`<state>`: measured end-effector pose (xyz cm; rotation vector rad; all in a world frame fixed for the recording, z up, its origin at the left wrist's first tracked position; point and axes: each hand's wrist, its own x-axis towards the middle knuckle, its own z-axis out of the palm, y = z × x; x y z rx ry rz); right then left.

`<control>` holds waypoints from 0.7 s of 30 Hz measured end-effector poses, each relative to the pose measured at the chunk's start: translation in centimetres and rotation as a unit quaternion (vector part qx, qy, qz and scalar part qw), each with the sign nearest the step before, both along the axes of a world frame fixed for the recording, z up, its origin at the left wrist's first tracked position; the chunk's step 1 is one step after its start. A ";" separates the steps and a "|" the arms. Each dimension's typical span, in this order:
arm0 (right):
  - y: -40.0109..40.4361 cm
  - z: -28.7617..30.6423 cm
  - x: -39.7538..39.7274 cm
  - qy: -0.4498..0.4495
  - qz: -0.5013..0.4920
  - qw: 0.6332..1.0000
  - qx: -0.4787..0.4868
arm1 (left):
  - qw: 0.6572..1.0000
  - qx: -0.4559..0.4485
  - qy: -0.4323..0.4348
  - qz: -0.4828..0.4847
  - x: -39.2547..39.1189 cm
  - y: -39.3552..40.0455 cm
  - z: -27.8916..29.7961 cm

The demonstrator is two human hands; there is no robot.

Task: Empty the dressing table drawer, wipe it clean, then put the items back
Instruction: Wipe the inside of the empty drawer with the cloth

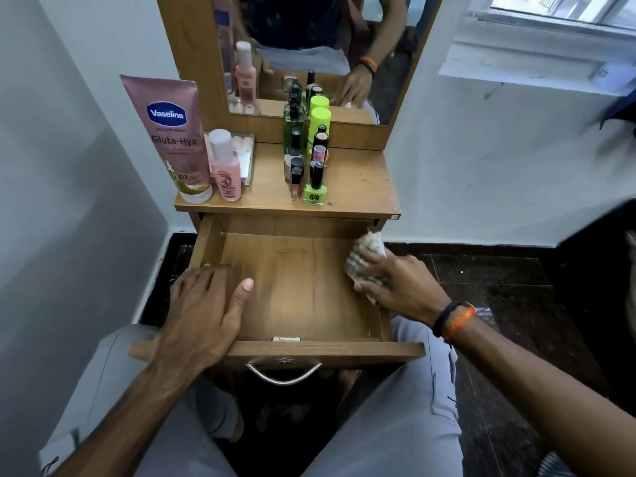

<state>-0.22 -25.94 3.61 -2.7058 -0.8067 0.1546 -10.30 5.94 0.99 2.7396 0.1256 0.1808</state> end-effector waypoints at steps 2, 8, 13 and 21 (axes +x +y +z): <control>-1.1 0.8 -2.0 0.019 0.057 0.998 -0.031 | 1.000 -0.003 0.004 0.005 -0.1 0.1 -0.2; -2.5 1.3 -2.9 0.039 0.070 0.997 -0.020 | 1.000 -0.001 -0.005 0.005 -0.2 -0.4 -0.1; 0.6 0.1 2.2 -0.044 0.016 0.998 -0.037 | 1.000 0.001 0.007 0.002 -0.2 -0.3 0.0; 2.2 -1.0 2.5 -0.060 -0.106 0.989 -0.082 | 1.000 -0.004 0.005 0.009 -0.2 -0.2 -0.1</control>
